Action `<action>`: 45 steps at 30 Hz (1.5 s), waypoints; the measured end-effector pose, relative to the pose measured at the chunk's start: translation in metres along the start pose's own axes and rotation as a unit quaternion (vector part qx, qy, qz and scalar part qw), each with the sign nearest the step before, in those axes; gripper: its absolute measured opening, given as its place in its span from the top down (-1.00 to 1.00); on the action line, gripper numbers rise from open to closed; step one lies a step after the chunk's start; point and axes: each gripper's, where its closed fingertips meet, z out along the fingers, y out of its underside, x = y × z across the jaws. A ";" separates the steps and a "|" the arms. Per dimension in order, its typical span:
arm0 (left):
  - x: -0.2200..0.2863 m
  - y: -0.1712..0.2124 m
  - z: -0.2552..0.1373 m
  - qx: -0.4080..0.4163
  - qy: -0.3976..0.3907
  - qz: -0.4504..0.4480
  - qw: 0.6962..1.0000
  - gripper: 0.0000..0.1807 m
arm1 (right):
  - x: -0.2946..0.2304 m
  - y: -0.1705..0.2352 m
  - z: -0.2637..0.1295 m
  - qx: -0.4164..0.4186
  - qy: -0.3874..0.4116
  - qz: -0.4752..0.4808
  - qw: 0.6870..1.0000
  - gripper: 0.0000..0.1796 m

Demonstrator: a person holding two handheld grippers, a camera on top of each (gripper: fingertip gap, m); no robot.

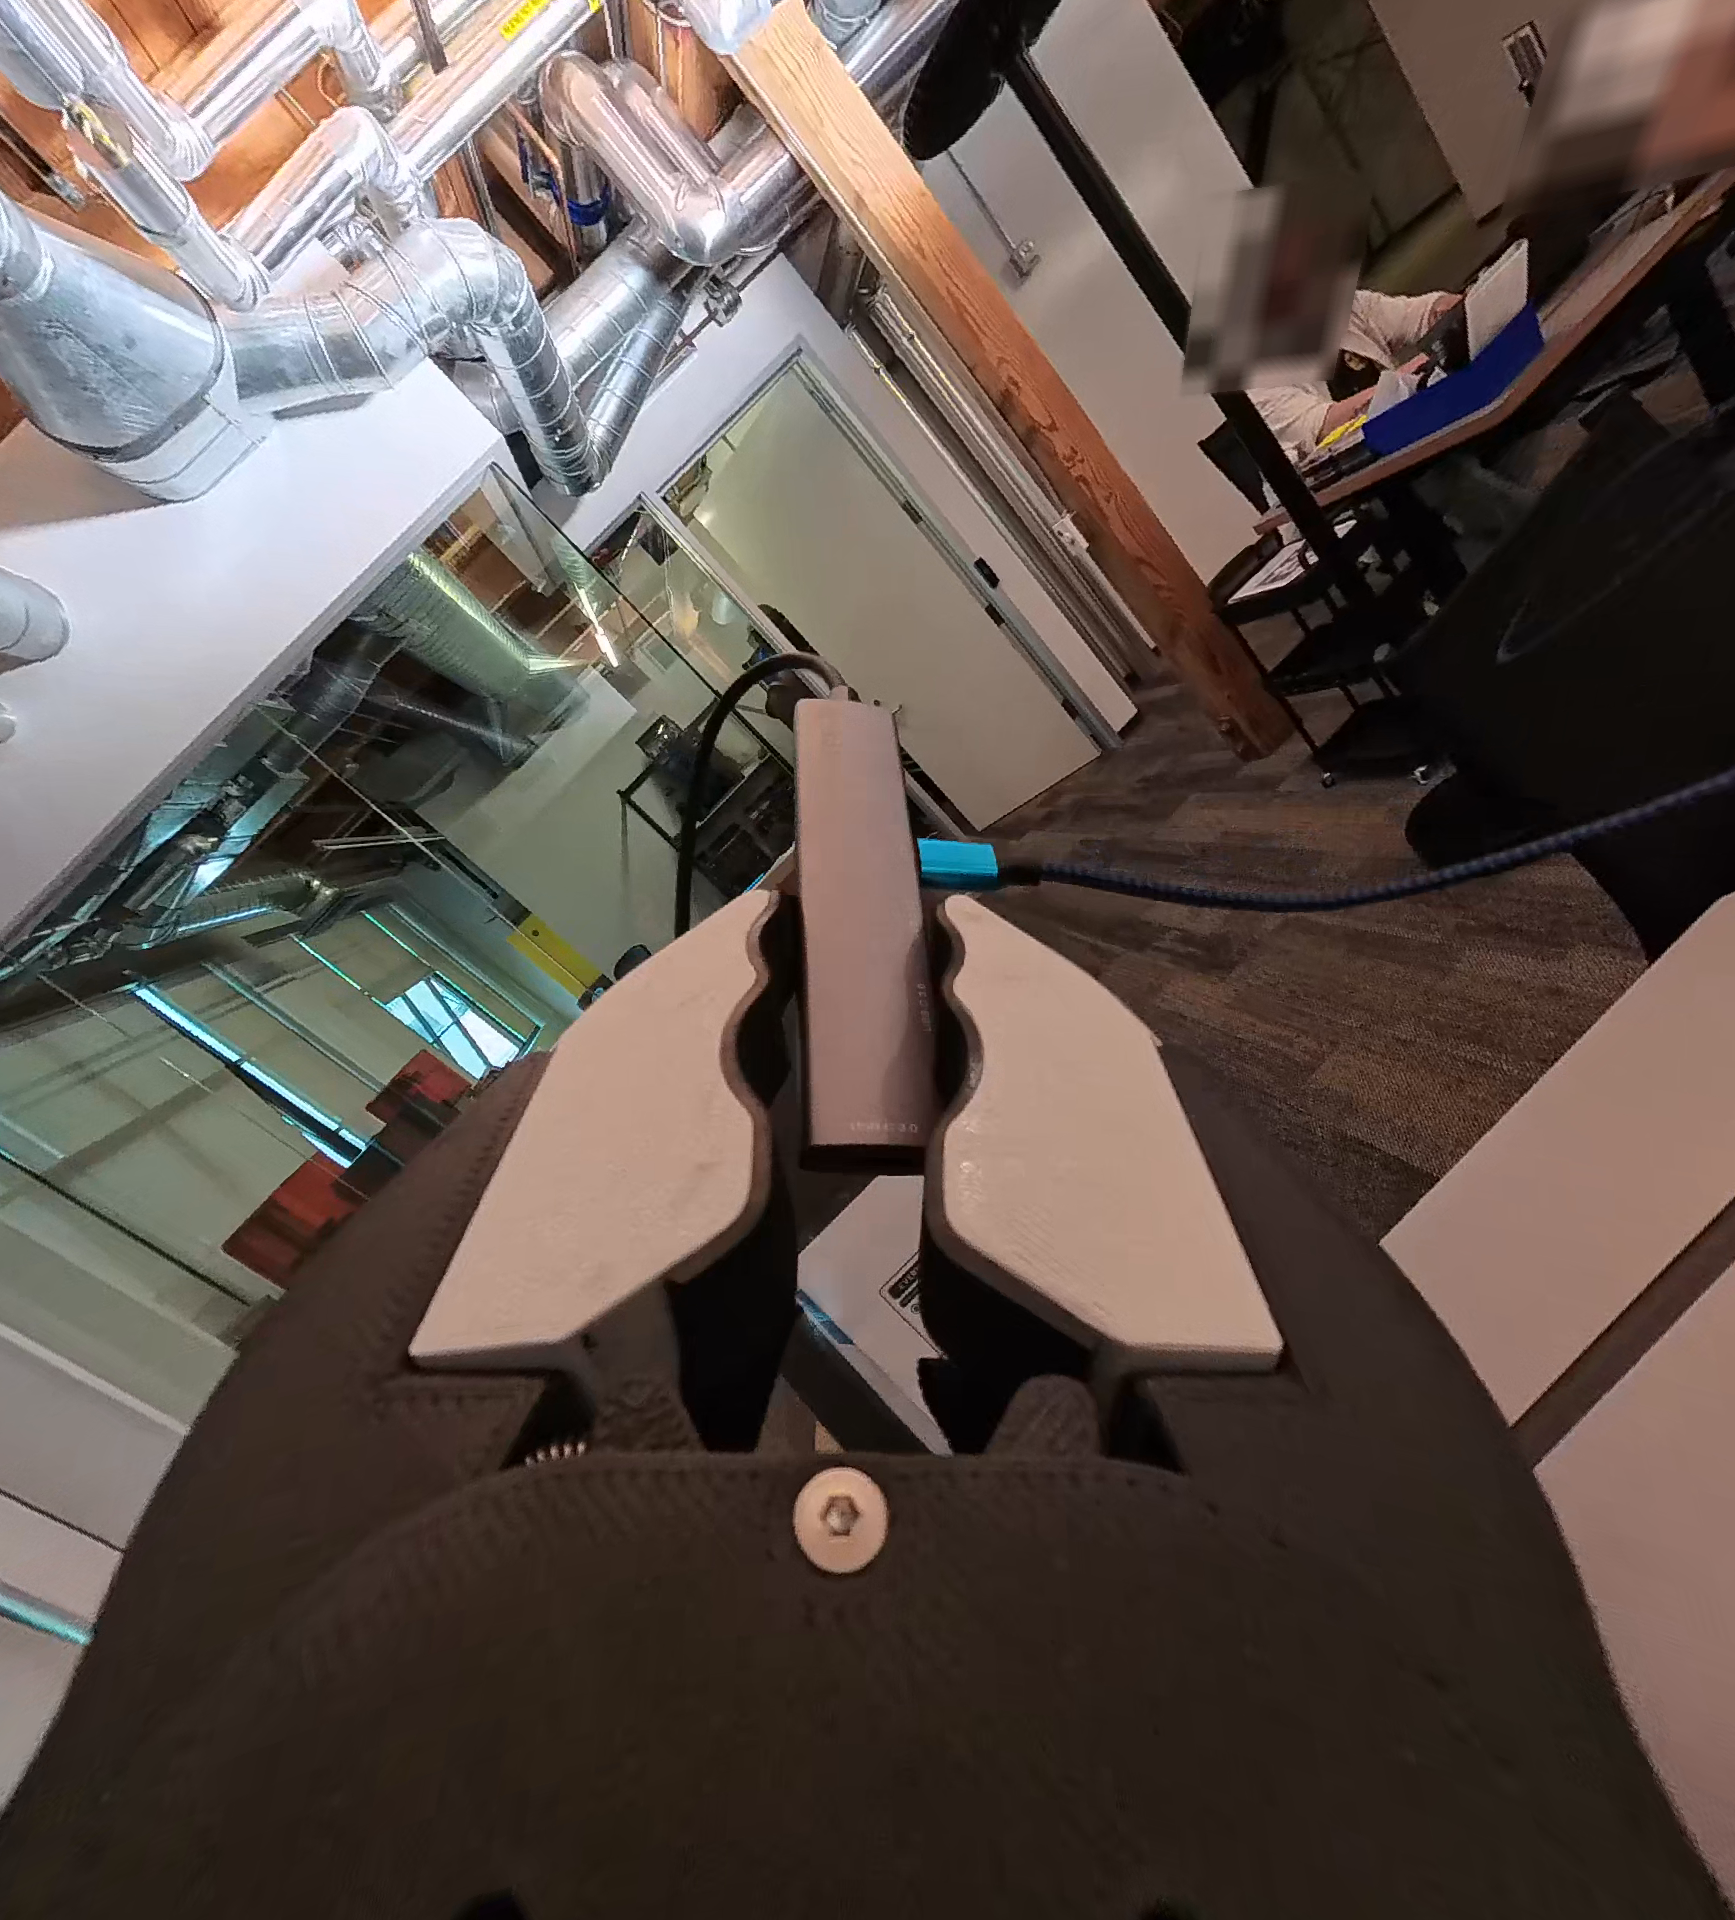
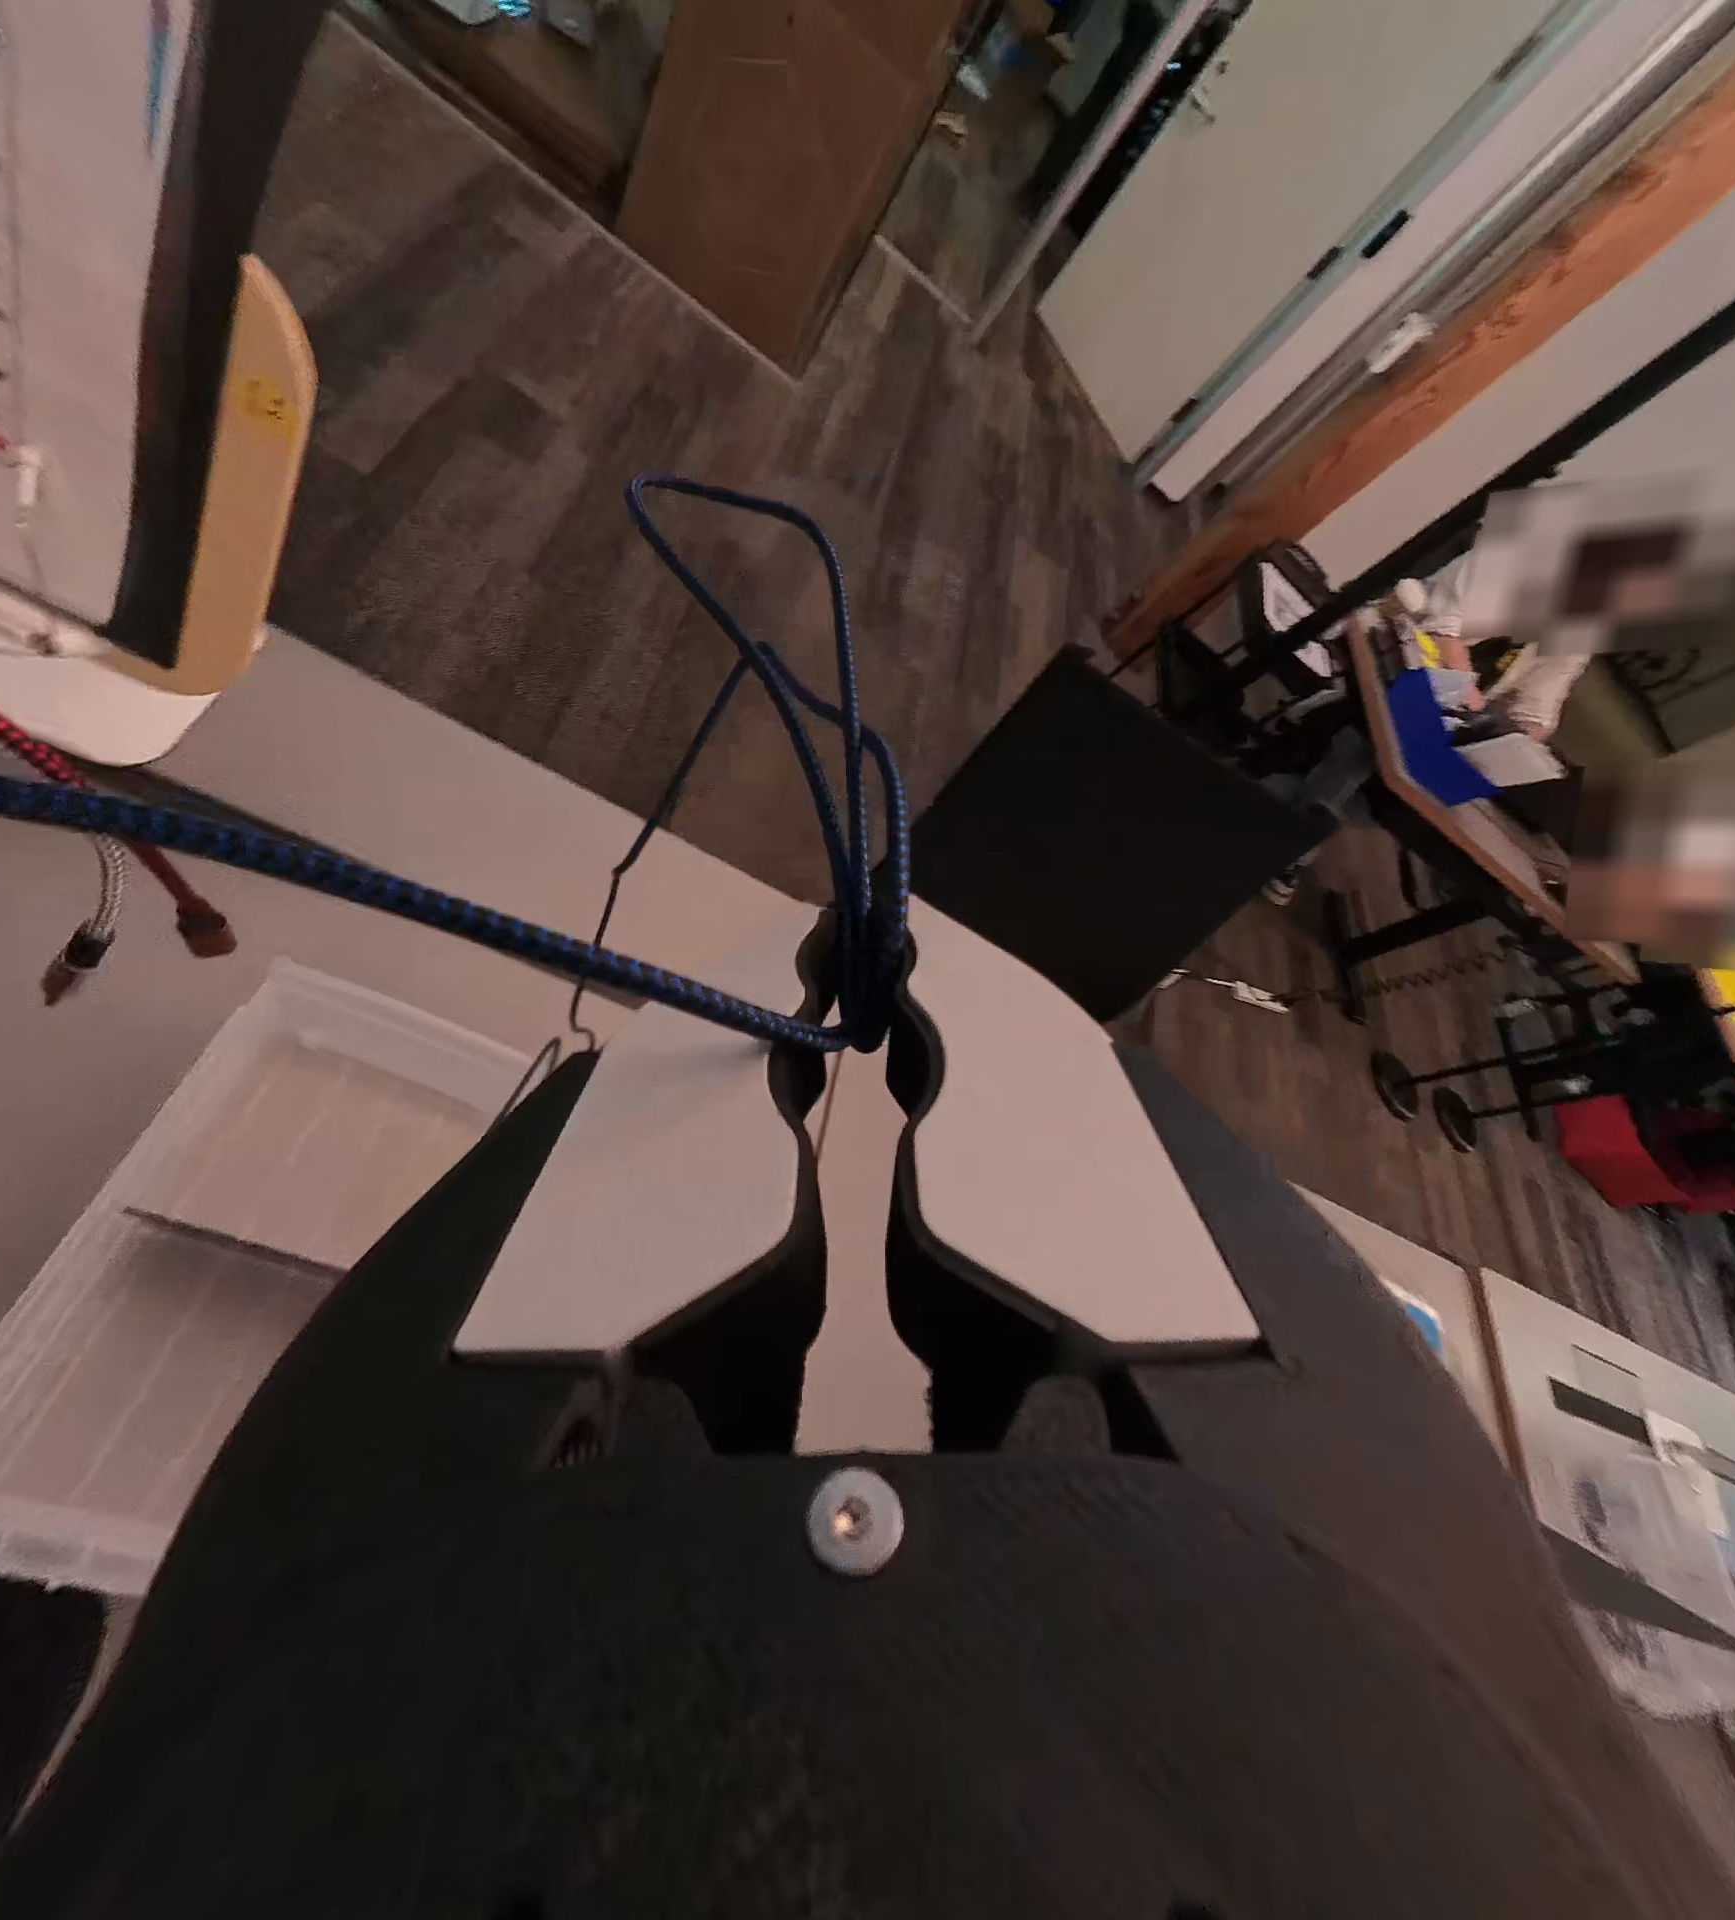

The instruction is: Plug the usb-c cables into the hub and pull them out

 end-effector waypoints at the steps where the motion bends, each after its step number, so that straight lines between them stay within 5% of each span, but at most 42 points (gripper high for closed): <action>1: 0.001 0.000 0.000 0.000 0.003 -0.002 1.000 0.73 | -0.007 0.003 0.002 0.001 -0.015 -0.003 1.000 0.92; 14: 0.054 -0.021 -0.023 0.019 0.084 0.011 0.996 0.74 | -0.069 0.093 0.035 -0.008 -0.210 0.052 0.976 0.92; 23: 0.080 -0.067 -0.058 0.067 0.125 0.014 0.990 0.73 | -0.131 0.140 0.006 -0.008 -0.385 -0.046 0.922 0.92; 34: 0.128 -0.131 -0.108 0.122 0.163 0.070 0.977 0.73 | -0.168 0.192 -0.024 -0.051 -0.486 -0.050 0.871 0.92; 45: 0.141 -0.144 -0.119 0.116 0.164 0.083 0.976 0.74 | -0.172 0.206 -0.037 -0.047 -0.488 -0.047 0.871 0.92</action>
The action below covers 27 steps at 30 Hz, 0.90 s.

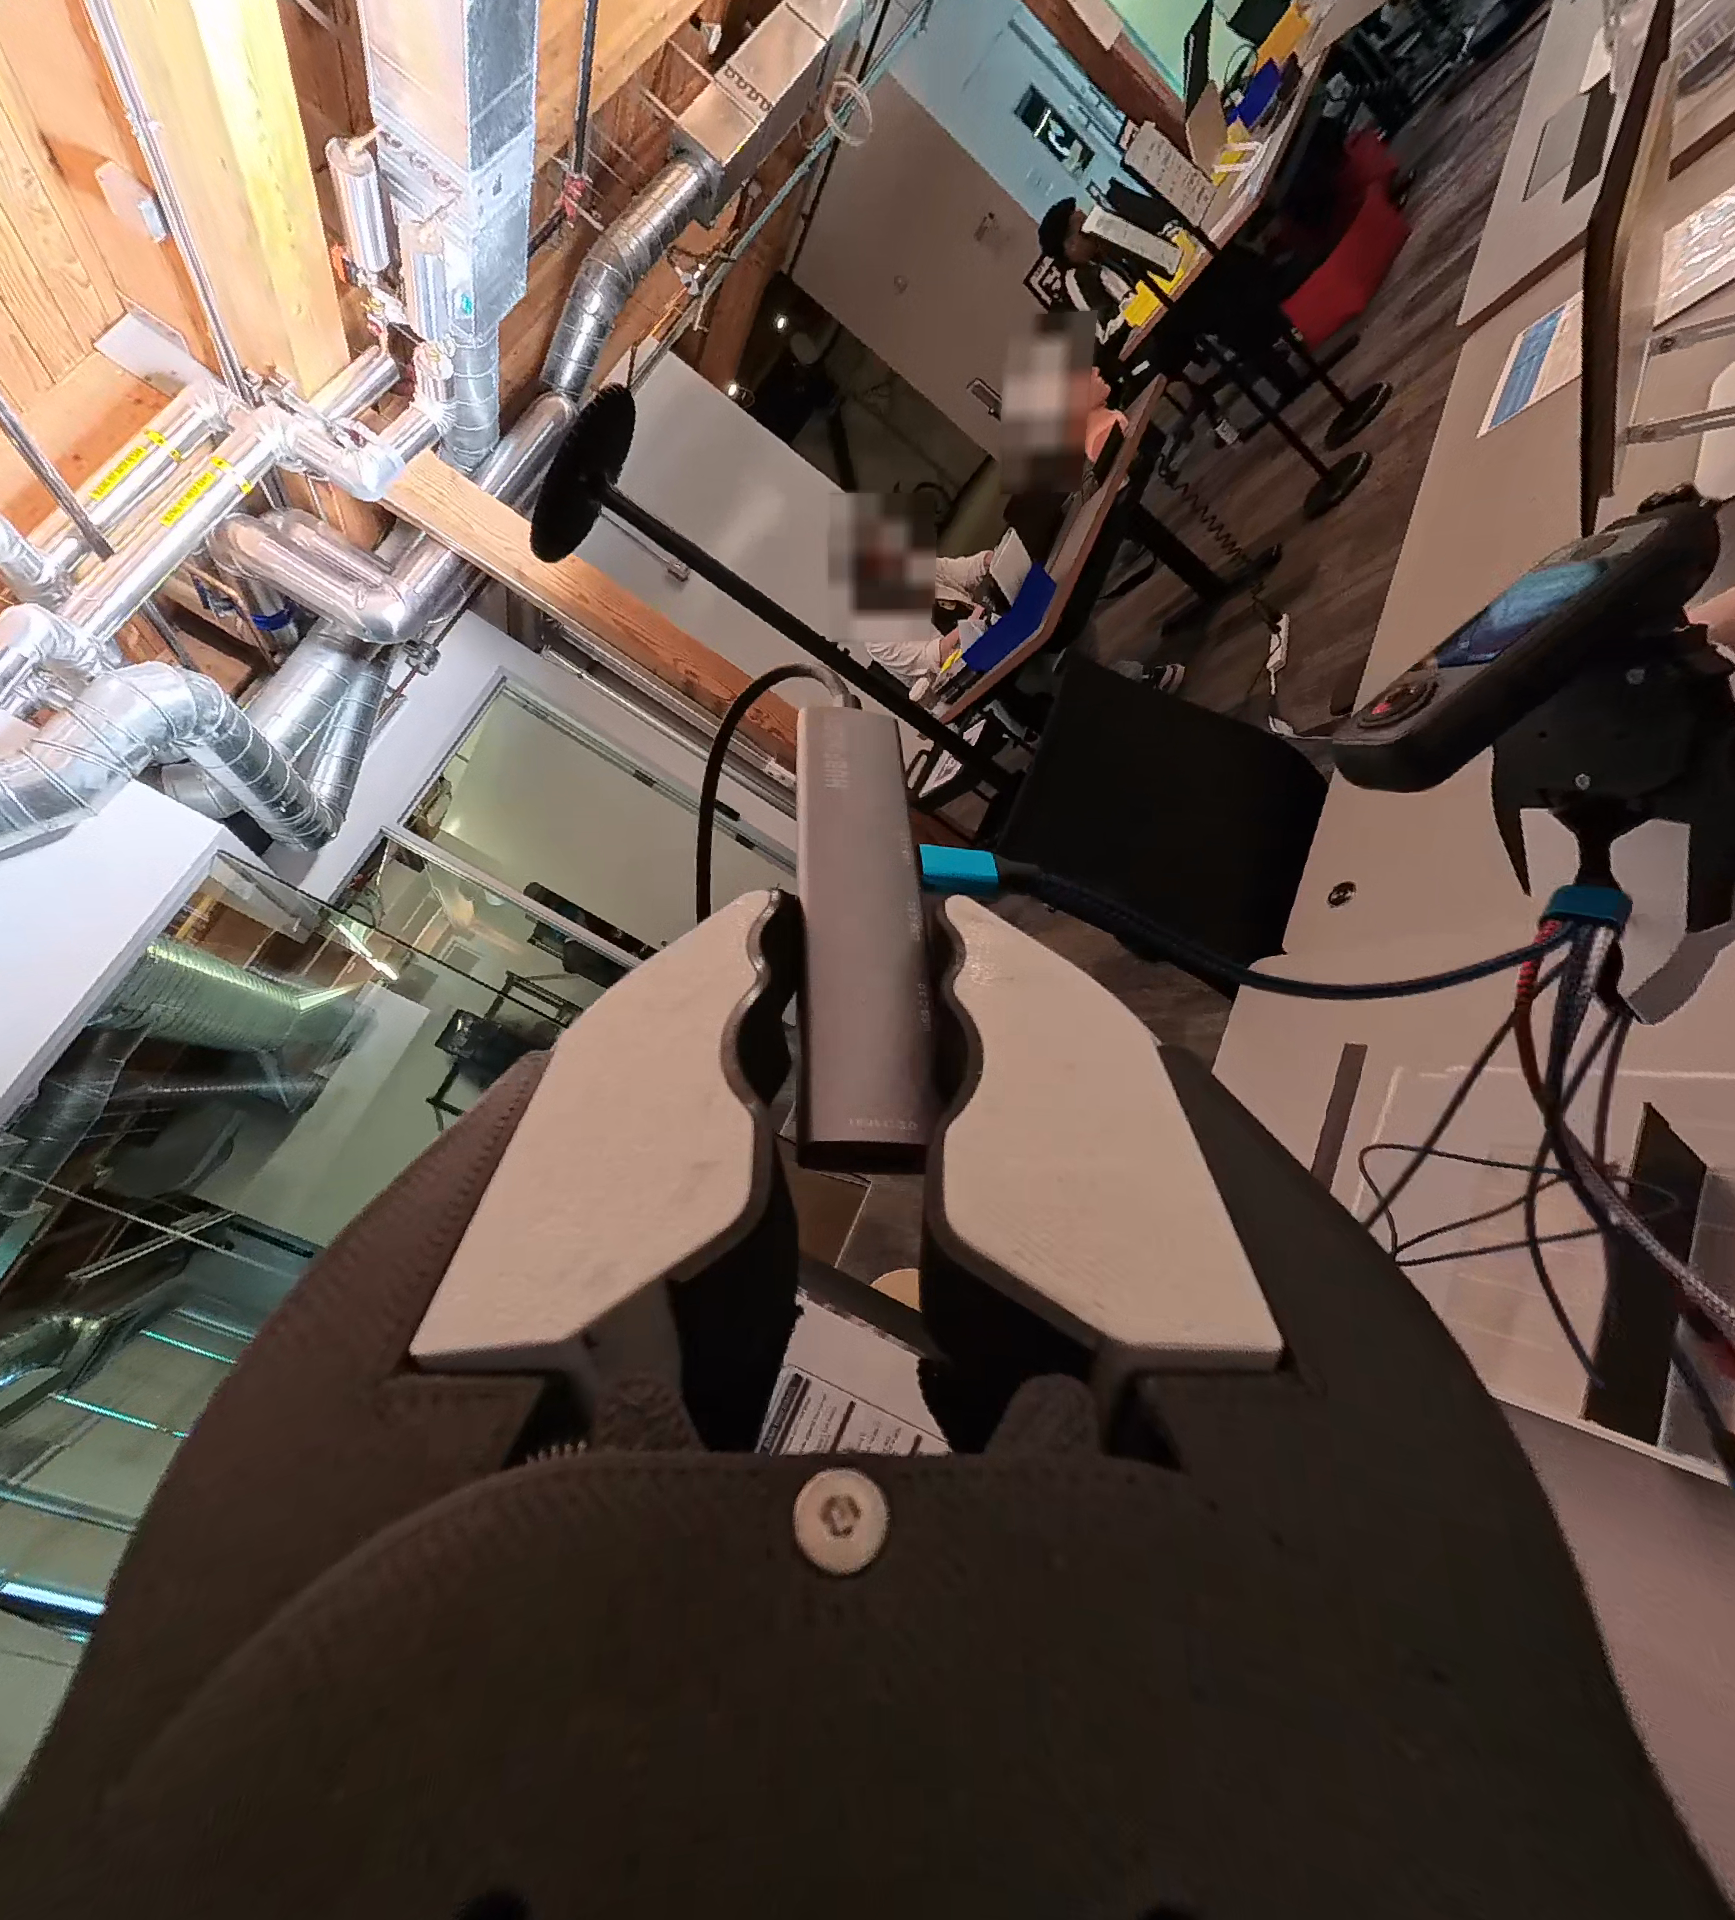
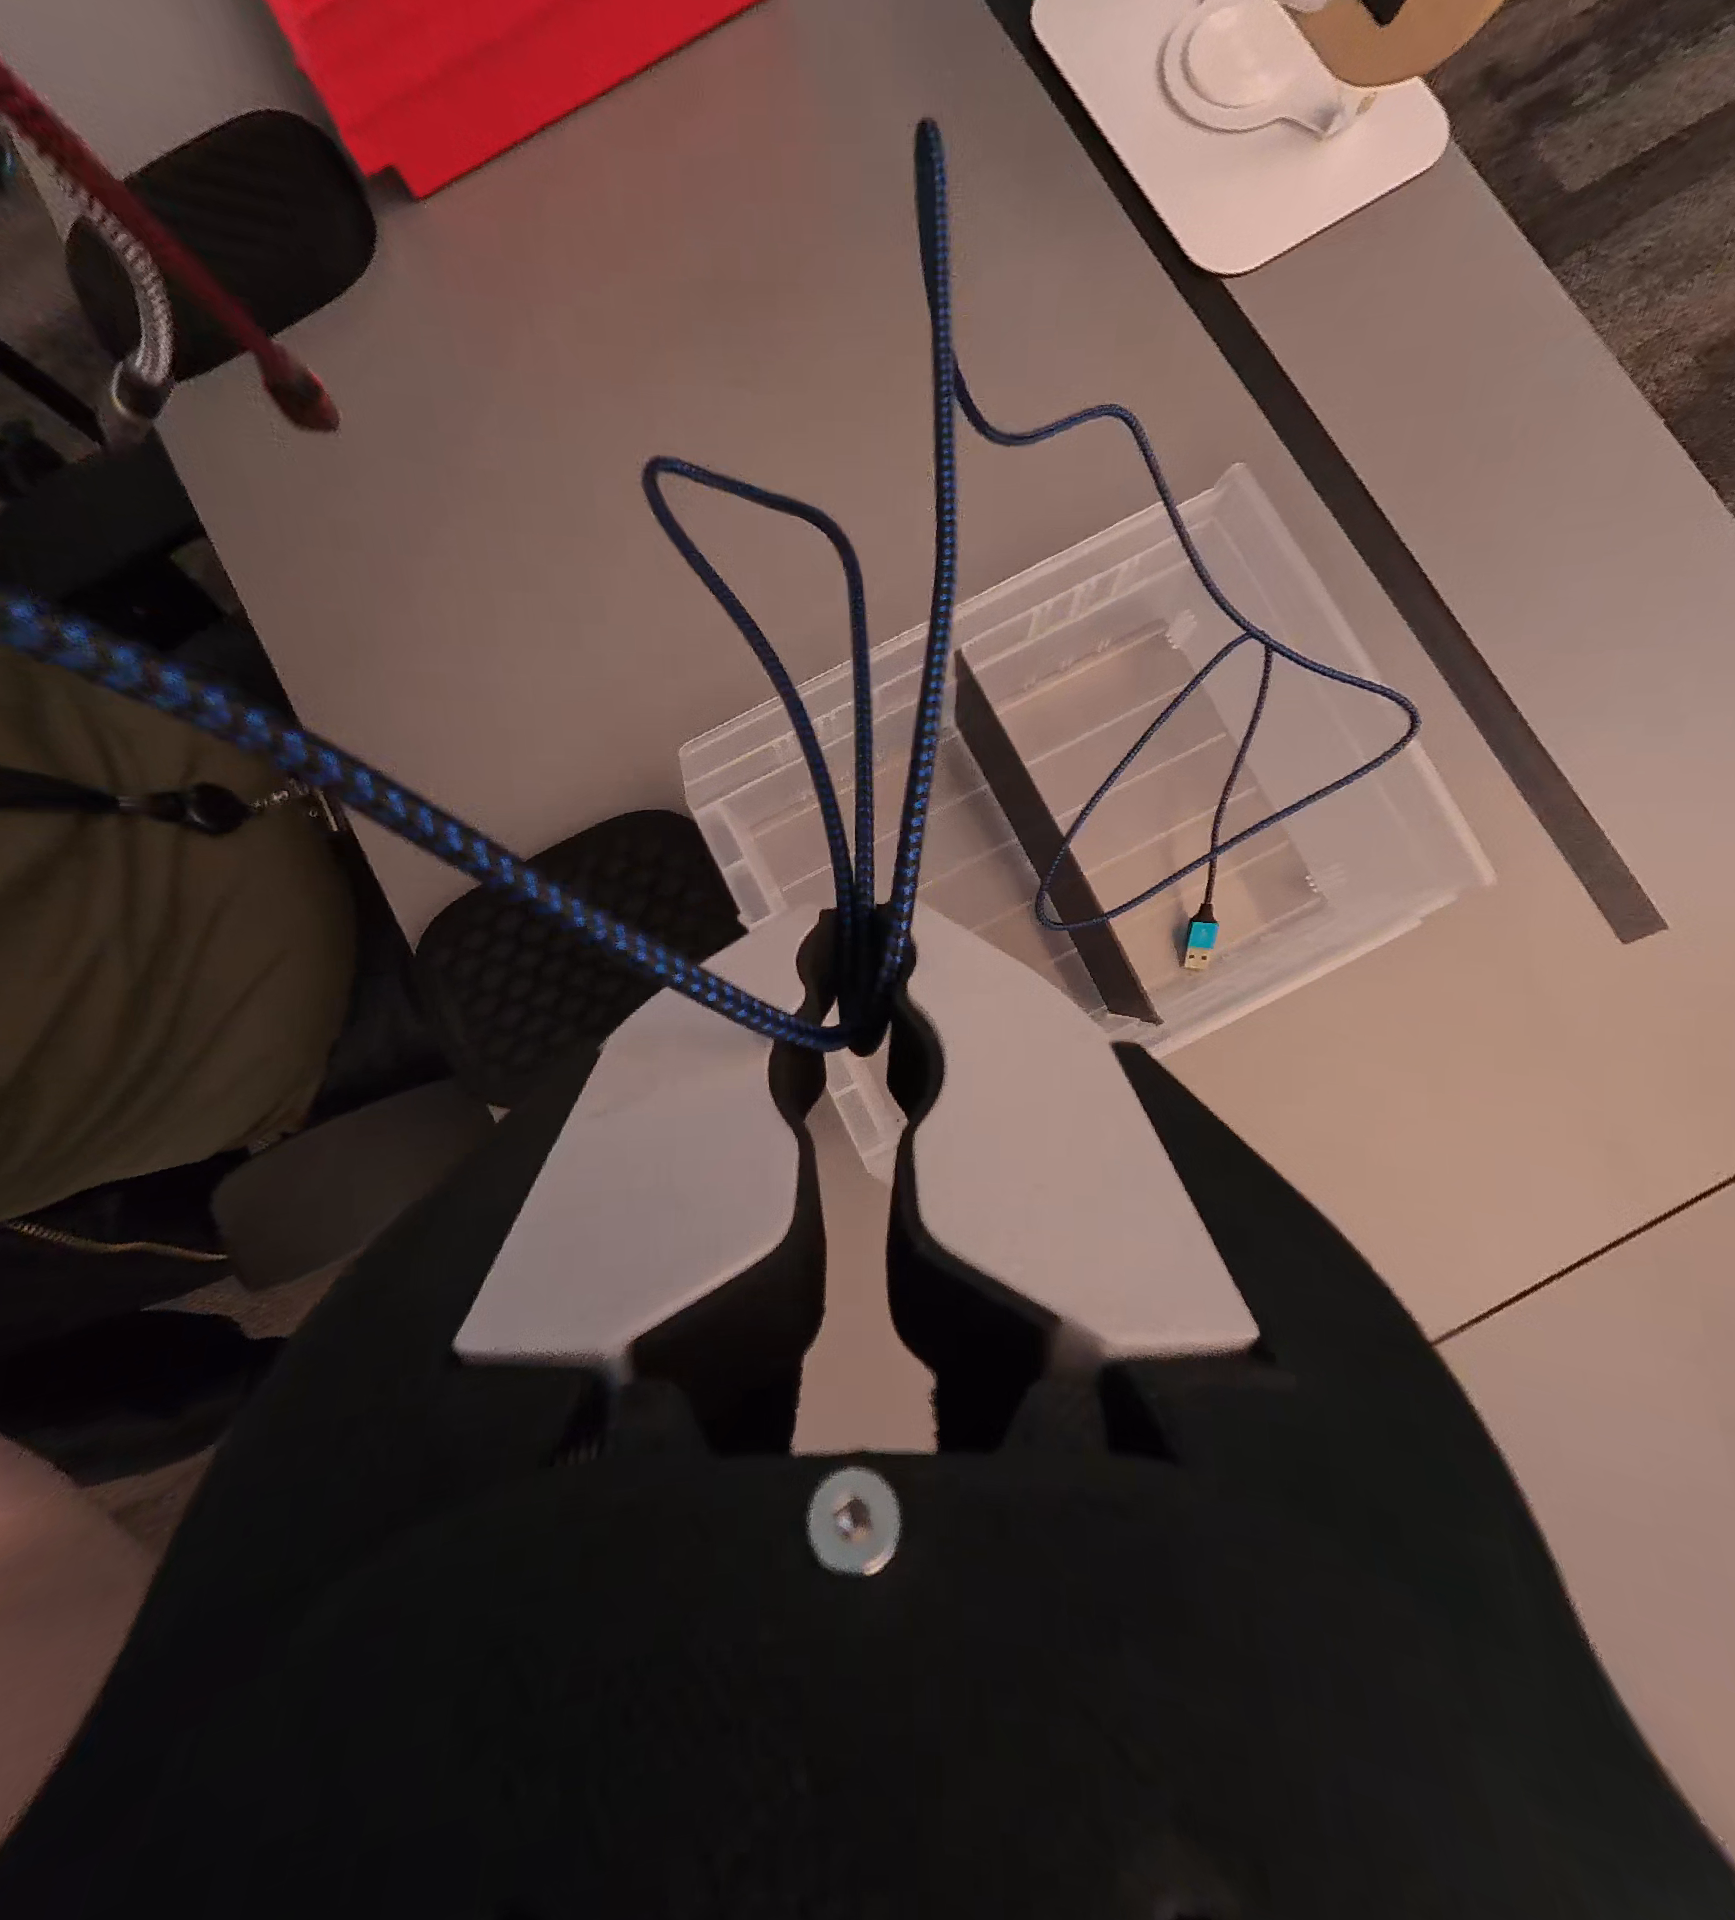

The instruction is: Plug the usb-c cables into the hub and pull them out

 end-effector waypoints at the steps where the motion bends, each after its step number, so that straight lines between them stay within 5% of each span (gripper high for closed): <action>1: 0.000 -0.004 -0.002 0.001 -0.001 0.004 1.000 0.74 | -0.004 0.001 0.000 -0.004 -0.005 -0.005 1.000 0.92; 8: 0.001 -0.027 -0.019 0.006 -0.004 0.024 1.000 0.74 | -0.033 0.001 0.001 -0.017 -0.033 -0.043 0.998 0.92; 12: -0.003 -0.023 -0.015 -0.009 -0.008 0.019 1.000 0.74 | -0.015 -0.002 -0.003 -0.010 0.021 -0.028 0.999 0.92; 21: -0.002 0.050 0.058 -0.100 -0.030 0.022 0.994 0.73 | 0.109 0.015 -0.003 -0.080 0.244 0.101 0.961 0.92; 27: 0.026 0.125 0.110 -0.144 -0.011 -0.074 0.987 0.73 | 0.129 0.060 0.063 -0.192 0.167 0.184 0.950 0.92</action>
